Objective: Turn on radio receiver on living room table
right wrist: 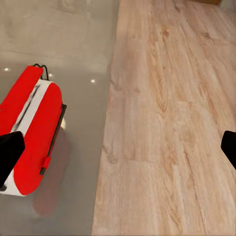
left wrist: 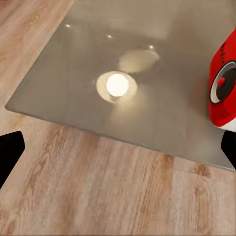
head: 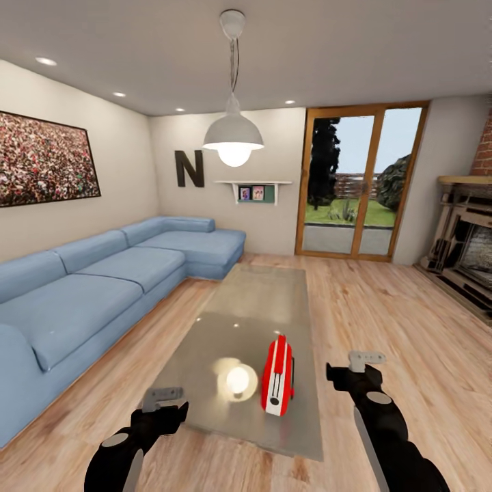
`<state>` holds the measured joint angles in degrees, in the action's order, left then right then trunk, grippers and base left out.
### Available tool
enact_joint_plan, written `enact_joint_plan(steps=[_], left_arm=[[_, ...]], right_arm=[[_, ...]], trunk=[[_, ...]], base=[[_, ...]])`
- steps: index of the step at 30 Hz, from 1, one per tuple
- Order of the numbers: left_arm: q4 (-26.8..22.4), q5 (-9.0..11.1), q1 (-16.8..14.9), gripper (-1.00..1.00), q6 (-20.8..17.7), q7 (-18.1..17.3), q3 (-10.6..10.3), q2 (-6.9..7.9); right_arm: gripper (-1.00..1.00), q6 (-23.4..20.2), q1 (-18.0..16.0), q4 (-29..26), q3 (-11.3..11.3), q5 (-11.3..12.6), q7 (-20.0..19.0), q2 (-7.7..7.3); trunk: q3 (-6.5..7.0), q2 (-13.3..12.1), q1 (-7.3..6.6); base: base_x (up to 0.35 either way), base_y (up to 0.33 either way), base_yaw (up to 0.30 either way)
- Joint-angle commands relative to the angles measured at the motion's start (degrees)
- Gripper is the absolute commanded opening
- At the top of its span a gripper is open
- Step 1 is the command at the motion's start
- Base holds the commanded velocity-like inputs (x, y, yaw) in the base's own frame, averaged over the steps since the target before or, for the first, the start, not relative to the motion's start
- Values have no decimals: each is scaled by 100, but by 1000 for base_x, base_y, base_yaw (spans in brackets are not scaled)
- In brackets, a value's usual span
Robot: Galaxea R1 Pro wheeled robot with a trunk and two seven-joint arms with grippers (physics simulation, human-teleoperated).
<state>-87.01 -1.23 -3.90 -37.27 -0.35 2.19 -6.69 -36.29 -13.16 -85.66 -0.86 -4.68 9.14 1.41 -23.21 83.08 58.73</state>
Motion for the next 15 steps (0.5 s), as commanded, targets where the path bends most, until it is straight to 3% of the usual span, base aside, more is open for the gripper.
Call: enact_joint_plan(steps=[1, 15], left_arm=[[0, 0, 0, 100, 0, 0, 0, -3], [0, 0, 1, 100, 0, 0, 1, 1]], right_arm=[[100, 0, -1, 0, 8, 1, 0, 0], [100, 0, -2, 32, 16, 16, 0, 0]], trunk=[[0, 0, 0], [0, 0, 0]], base=[[170, 299, -176], [171, 299, -155]])
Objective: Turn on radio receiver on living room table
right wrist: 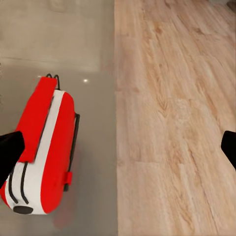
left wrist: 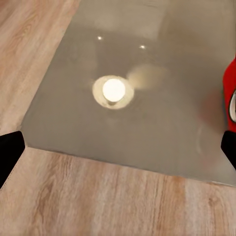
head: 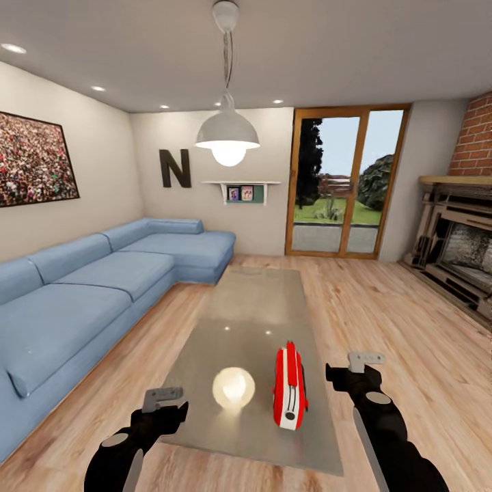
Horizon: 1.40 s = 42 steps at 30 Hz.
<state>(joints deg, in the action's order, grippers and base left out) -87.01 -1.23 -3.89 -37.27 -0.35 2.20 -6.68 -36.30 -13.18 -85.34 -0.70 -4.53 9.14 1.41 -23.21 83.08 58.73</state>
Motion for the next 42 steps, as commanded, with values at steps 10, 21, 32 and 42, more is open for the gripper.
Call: enact_joint_plan(steps=[10, 21, 32, 42], left_arm=[[0, 0, -1, 100, 2, 0, 0, 0], [0, 0, 2, 100, 9, 9, -9, 0], [4, 0, 0, 100, 9, 24, -9, -6], [9, 0, -5, 100, 17, 26, -9, -9]], right_arm=[[100, 0, 0, 16, 0, 4, 0, 0], [100, 4, 1, 26, 11, 7, 2, 0], [100, 62, 0, 191, 3, 11, 17, 0], [100, 87, -693, 1164, 16, 18, 9, 9]], trunk=[[0, 0, 0], [0, 0, 0], [0, 0, 0], [0, 0, 0]], base=[[171, 299, -103], [47, 78, -21], [0, 0, 0], [0, 0, 0]])
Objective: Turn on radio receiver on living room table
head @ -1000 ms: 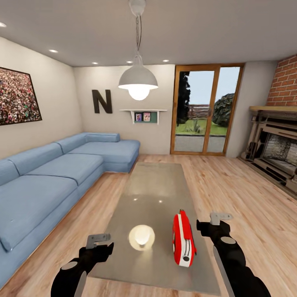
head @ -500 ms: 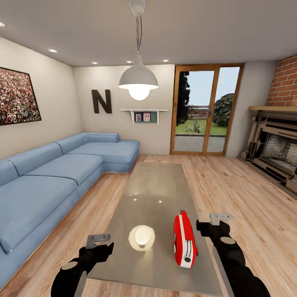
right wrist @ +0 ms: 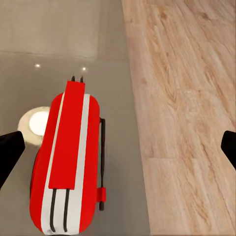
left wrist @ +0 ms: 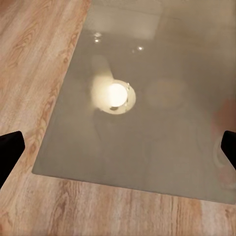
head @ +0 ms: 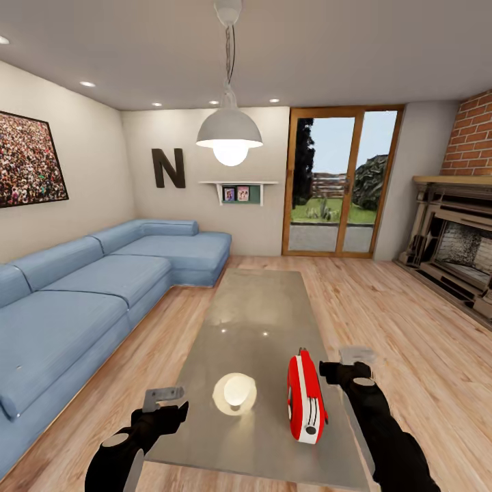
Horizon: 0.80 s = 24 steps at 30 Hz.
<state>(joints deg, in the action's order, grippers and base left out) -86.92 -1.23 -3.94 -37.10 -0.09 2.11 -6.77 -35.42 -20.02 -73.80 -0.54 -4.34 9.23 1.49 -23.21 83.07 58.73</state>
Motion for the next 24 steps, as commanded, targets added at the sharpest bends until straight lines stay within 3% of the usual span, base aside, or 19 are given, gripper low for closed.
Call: enact_joint_plan(steps=[1, 3, 8, 10, 11, 12, 14, 24], left_arm=[[0, 0, 0, 100, 0, 0, 0, 0], [0, 0, 2, 100, 0, 0, 0, 0], [0, -4, 5, 100, 0, 0, 0, 0], [0, -4, 6, 100, 1, 0, 0, 0], [1, -6, 5, 100, 1, 0, 0, 0], [51, -1, 5, 100, 1, 0, 0, 0], [127, 5, 6, 100, 44, 0, 0, 0], [199, 9, 4, 100, 286, 9, 0, -1]], right_arm=[[100, 0, -114, 144, -2, -2, 0, 0], [100, 0, -576, 635, -6, -14, 0, -4], [100, 3, -1035, 965, -7, -6, 0, -8], [100, 17, -1251, 1223, -13, -6, 0, -9], [100, 224, -1363, 1539, -24, -4, 0, -9], [100, 671, -1409, 1911, -31, -3, 0, -9], [100, 835, -1419, 2131, -33, -5, 0, -9], [100, 954, -1502, 2832, -22, -14, -23, -3]], trunk=[[0, 0, 0], [0, 0, 0], [0, 0, 0], [0, 0, 0], [0, 0, 0], [0, 0, 0], [0, 0, 0], [0, 0, 0]], base=[[0, 0, 0], [0, 0, 0], [0, 0, 0], [0, 0, 0], [0, 0, 0], [0, 0, 0], [0, 0, 0], [0, 0, 0]])
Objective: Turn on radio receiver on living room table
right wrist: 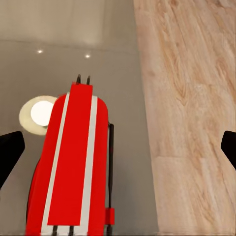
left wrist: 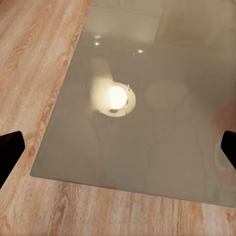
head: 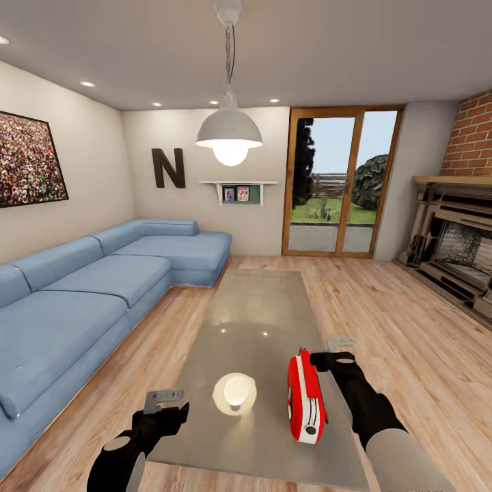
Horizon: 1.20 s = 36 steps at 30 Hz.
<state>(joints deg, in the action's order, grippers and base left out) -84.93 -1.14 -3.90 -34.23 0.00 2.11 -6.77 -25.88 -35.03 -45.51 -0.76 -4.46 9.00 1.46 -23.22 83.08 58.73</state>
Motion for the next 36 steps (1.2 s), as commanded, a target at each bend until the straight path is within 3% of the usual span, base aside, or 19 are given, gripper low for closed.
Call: enact_joint_plan(steps=[1, 7, 15, 28, 30, 36], left_arm=[[1, 0, 1, 100, 3, 0, 0, 0], [3, 0, 1, 100, 18, 0, 0, -2], [3, -6, -1, 100, 22, 8, 0, -1], [3, 0, -1, 100, 22, 8, 0, -2], [3, 0, -2, 100, 22, 8, 0, -2], [3, 0, -2, 100, 22, 9, 0, 0]], right_arm=[[100, 1, -5, 47, 3, -1, -3, 2], [100, 169, -28, 486, 13, -5, -30, 27], [100, 331, -86, 525, 14, -25, -464, 90], [100, 356, -109, 648, 15, -12, -522, 102], [100, 1036, -110, 947, 14, -15, -522, 100], [100, 1307, -112, 1127, 14, -19, -522, 100]], trunk=[[0, 0, 0], [0, 0, 0], [0, 0, 0], [0, 0, 0], [0, 0, 0], [0, 0, 0]], base=[[0, 0, 0], [0, 0, 0], [0, 0, 0], [0, 0, 0], [0, 0, 0], [0, 0, 0]])
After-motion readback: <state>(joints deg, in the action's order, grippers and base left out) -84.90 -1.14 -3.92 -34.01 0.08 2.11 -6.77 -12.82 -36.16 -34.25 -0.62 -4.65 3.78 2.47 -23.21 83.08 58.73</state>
